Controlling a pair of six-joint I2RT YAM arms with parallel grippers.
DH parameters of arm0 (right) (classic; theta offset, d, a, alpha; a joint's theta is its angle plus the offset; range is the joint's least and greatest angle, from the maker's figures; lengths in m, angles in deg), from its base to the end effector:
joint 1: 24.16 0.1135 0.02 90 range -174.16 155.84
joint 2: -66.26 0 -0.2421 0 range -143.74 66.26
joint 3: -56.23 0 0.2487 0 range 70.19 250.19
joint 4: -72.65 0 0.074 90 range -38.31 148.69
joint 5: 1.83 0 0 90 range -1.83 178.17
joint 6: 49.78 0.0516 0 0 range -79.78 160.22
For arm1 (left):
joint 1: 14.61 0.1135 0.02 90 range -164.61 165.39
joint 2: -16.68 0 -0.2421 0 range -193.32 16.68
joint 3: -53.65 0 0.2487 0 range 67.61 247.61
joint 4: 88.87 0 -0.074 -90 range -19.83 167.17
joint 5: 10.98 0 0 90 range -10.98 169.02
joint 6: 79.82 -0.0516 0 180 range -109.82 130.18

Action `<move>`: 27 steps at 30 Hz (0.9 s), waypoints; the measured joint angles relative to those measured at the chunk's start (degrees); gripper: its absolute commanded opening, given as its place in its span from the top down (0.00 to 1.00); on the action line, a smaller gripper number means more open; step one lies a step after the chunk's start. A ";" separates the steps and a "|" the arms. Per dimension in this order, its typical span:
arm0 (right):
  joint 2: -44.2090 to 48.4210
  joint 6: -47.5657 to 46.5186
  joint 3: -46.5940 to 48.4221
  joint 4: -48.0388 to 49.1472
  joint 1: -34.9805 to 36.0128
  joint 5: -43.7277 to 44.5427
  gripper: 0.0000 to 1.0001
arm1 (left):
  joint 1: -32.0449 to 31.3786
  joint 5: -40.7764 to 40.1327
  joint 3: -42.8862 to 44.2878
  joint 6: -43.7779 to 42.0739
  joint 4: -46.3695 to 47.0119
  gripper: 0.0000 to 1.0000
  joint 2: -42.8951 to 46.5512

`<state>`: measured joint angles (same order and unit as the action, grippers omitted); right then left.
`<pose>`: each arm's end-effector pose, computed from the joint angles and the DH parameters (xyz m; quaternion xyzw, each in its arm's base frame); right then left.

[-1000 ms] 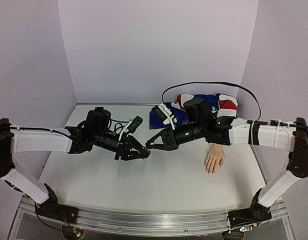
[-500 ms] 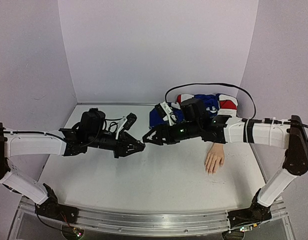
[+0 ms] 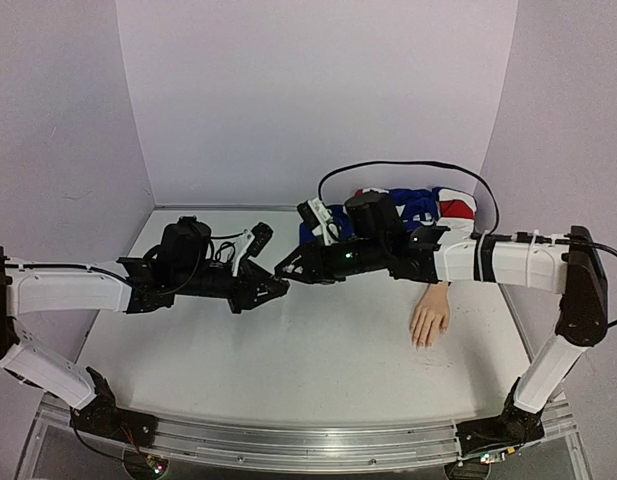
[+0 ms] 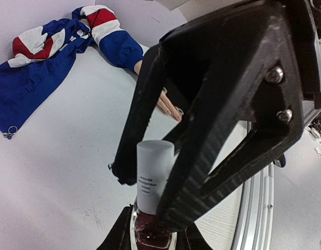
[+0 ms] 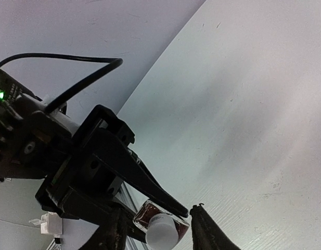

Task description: Paint the nails

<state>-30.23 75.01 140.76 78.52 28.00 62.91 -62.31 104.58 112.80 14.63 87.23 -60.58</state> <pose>0.2345 0.3378 0.2897 -0.2541 0.6953 0.5669 0.3615 0.1954 -0.2478 0.2272 0.4130 0.7061 -0.4044 0.4092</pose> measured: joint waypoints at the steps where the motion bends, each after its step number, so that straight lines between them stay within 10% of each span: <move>1: -0.31 0.13 0.02 0.04 0.09 0.04 0.70 | 0.00 -0.26 -0.02 0.00 -0.02 1.00 0.07; 9: -0.74 1.09 0.04 1.11 0.28 0.61 0.99 | -0.04 -0.83 -0.66 0.04 0.04 1.00 0.90; 16: -0.74 -2.89 0.04 1.05 -0.22 -5.01 1.00 | 0.26 3.50 -0.66 1.77 -0.17 1.00 1.14; 27: 3.17 -26.16 -1.75 1.73 -0.72 -36.33 1.00 | 0.24 40.63 4.37 9.42 -2.51 1.00 -0.31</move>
<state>-27.06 48.84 139.01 80.25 27.28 26.59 -62.07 145.22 117.17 24.05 84.72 -60.88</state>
